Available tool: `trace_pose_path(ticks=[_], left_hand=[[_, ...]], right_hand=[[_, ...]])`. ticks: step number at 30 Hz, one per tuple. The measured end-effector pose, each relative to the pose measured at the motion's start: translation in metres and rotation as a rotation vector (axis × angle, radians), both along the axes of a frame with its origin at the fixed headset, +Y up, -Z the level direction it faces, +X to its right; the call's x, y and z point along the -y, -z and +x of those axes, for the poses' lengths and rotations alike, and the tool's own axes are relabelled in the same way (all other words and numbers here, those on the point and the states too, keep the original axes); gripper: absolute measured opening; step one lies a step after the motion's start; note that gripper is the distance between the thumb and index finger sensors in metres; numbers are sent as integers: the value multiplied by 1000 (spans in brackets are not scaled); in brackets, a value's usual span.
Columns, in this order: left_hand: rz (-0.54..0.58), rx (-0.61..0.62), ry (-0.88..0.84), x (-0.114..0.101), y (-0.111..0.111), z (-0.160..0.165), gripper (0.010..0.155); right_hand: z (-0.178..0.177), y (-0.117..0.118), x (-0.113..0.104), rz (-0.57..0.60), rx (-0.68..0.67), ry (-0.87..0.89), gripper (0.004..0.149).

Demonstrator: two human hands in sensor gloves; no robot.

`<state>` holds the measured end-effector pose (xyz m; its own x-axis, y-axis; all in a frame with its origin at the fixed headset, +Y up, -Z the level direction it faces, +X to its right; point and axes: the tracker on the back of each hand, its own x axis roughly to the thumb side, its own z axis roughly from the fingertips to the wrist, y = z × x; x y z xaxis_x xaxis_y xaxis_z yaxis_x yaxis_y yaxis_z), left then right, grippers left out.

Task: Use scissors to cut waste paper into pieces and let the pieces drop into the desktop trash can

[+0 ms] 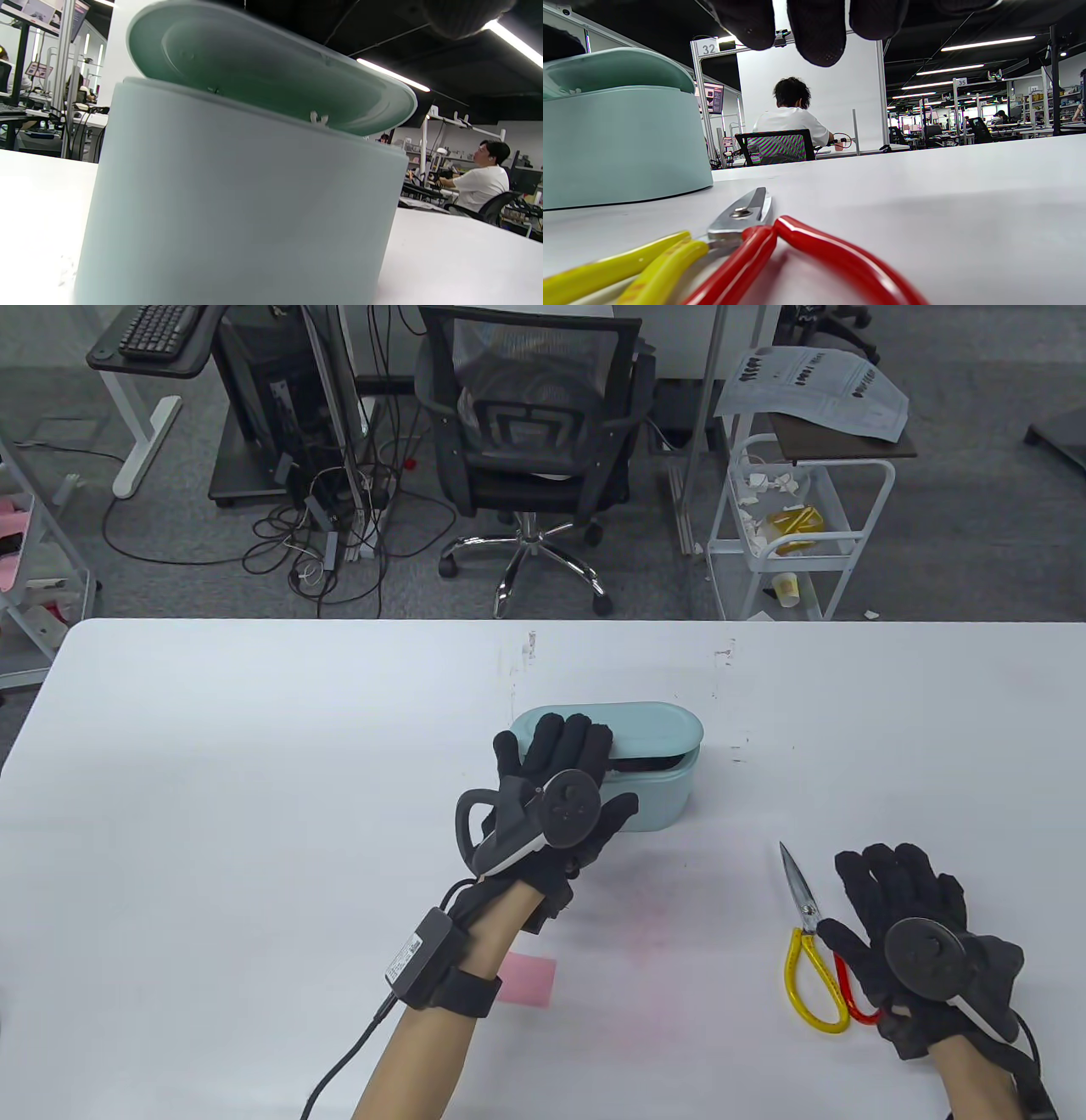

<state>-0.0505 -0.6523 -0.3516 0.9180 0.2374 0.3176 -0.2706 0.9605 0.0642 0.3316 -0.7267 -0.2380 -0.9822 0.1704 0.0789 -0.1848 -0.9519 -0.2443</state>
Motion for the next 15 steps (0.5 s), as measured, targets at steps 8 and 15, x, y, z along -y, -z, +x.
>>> trace_pose_path(ticks=[8,15], left_hand=[[-20,-49,-140,-19,22,-23,80],[-59,-89,-339,-18,43,-48,82]], right_hand=[[1,0,0,2,0,7,79],[2,0,0,-2,-2,9,79]])
